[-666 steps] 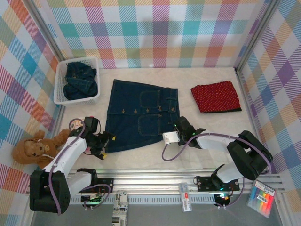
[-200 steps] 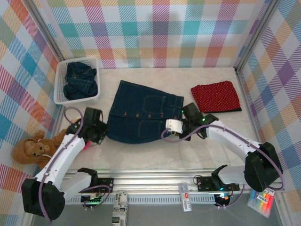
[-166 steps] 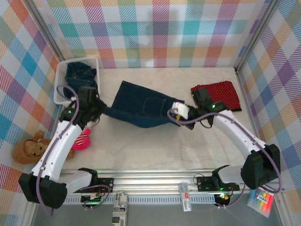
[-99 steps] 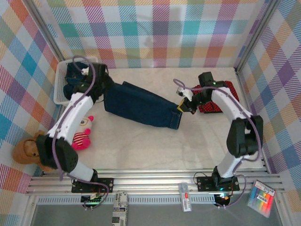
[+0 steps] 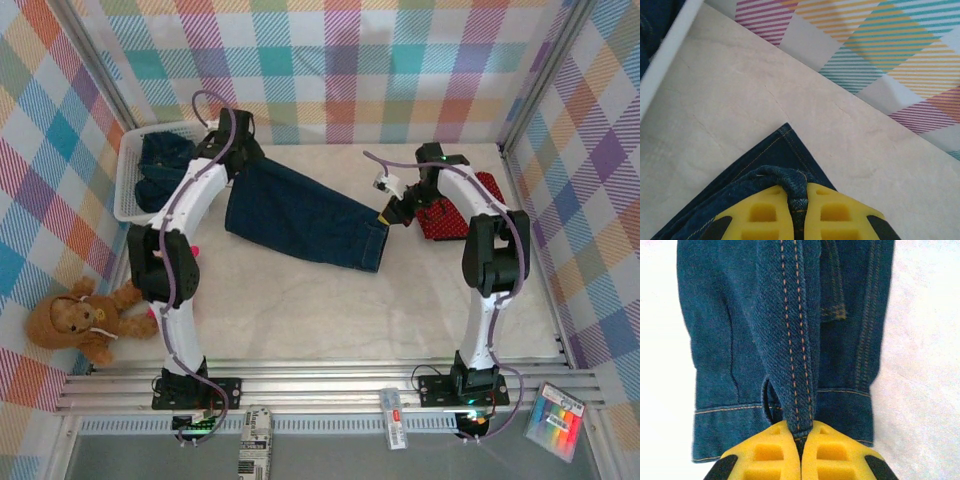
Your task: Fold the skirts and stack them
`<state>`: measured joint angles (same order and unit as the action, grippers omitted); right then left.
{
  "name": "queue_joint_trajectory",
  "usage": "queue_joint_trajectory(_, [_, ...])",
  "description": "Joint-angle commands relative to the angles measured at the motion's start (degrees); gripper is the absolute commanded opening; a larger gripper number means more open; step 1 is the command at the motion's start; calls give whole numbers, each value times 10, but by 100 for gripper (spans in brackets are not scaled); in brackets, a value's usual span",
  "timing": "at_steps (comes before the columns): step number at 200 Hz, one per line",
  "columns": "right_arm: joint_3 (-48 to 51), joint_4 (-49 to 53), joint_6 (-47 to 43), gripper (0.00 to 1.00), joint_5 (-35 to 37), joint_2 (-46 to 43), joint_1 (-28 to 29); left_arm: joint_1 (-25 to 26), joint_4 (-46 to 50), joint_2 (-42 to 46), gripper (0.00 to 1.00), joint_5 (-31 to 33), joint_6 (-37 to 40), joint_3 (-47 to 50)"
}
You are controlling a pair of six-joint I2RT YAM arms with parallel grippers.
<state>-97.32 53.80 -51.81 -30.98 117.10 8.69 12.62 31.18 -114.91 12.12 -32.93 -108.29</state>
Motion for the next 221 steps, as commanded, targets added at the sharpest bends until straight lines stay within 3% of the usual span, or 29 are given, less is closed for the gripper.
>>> queue_joint_trajectory(1, [-14,-5,40,8,26,16,-4,-8,24,-50,2,33,0,-33])
queue_joint_trajectory(58, [-11,-28,81,20,41,25,-3,-8,56,-135,3,33,-24,-87])
queue_joint_trajectory(86, [2,-56,115,28,45,21,-2,-8,73,-149,9,39,-30,-105])
queue_joint_trajectory(95, [6,-77,148,34,57,13,-2,-8,84,-152,21,39,-31,-116])
queue_joint_trajectory(123, [36,-167,300,65,106,-56,-2,-9,101,-134,89,8,-26,-133])
queue_joint_trajectory(126, [43,-178,323,73,112,-67,-2,-8,101,-129,95,2,-25,-131])
queue_joint_trajectory(130, [51,-190,350,97,121,-79,-2,-8,101,-123,99,-7,-24,-130])
queue_joint_trajectory(145, [92,-233,470,99,119,-132,-2,-9,97,-102,100,-56,-16,-112])
queue_joint_trajectory(167, [185,-315,677,99,69,-197,7,-9,72,-85,100,-191,-11,-70])
queue_joint_trajectory(184, [260,-386,788,99,71,-233,39,-10,75,-97,100,-271,-16,-59])
queue_joint_trajectory(199, [293,-405,840,99,103,-249,78,-16,76,-110,100,-296,-22,-52])
queue_joint_trajectory(221, [343,-428,953,99,161,-255,122,-33,90,-121,100,-278,-30,-36])
